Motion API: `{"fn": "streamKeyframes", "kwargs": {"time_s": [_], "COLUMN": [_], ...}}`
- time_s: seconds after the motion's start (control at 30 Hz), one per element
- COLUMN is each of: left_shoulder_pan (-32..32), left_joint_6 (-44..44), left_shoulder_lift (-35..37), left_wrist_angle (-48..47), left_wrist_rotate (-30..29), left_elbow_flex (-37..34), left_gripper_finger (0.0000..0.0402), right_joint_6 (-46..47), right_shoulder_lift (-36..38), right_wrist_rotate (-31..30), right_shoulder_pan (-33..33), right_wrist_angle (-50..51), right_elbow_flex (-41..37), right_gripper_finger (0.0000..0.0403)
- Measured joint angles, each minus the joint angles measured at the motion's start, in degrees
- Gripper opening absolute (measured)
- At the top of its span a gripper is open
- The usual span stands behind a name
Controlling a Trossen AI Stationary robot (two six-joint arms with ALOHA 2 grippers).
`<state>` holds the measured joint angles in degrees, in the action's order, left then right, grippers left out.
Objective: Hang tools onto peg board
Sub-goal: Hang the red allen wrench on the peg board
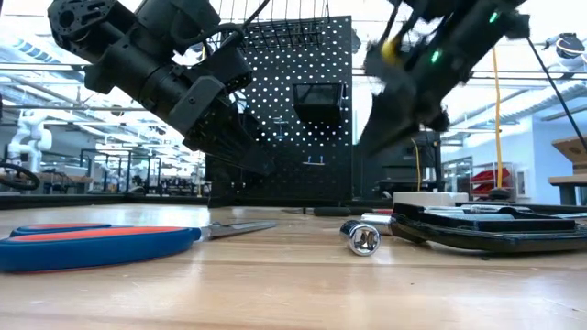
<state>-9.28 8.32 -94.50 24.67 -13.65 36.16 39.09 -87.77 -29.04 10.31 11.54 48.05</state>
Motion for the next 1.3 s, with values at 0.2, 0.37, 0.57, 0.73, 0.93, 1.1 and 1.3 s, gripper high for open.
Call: {"fn": "streamKeyframes", "kwargs": {"time_s": [0.2, 0.37, 0.57, 0.73, 0.93, 1.1, 1.3], "left_shoulder_pan": [-0.02, -0.69, -2.47, -2.1, -1.72, -0.29, 1.66], "left_joint_6": [0.12, 2.79, 4.15, 9.67, 9.38, 9.44, 9.38], "left_shoulder_lift": [0.0, -0.62, -6.81, -15.54, -23.76, -26.2, -28.72], "left_wrist_angle": [0.24, 5.64, 1.1, -8.77, -19.33, -19.39, -18.88], "left_wrist_rotate": [0.19, 5.96, 1.57, -1.66, -4.41, -5.37, -2.51], "left_elbow_flex": [0.0, 1.91, 11.24, 22.61, 33.35, 35.5, 37.29], "left_gripper_finger": [0.0228, 0.0228, 0.0228, 0.0228, 0.0228, 0.0228, 0.0228], "right_joint_6": [-11.99, -16.17, -15.61, -12.26, -7.62, -7.23, -7.71], "right_shoulder_lift": [5.18, 5.82, 6.82, 9.76, 14.92, 16.78, 16.9], "right_wrist_rotate": [8.24, 9.67, 8.17, 8.42, 7.91, 7.67, 7.57], "right_shoulder_pan": [3.07, 5.47, 5.57, 5.57, 6.5, 7.64, 7.8], "right_wrist_angle": [1.07, 3.73, 3.84, 8.21, 14.48, 14.79, 14.68], "right_elbow_flex": [0.0, 0.0, 0.04, 0.04, 0.04, 0.04, 0.04], "right_gripper_finger": [0.0129, 0.0129, 0.013, 0.013, 0.013, 0.013, 0.013]}}
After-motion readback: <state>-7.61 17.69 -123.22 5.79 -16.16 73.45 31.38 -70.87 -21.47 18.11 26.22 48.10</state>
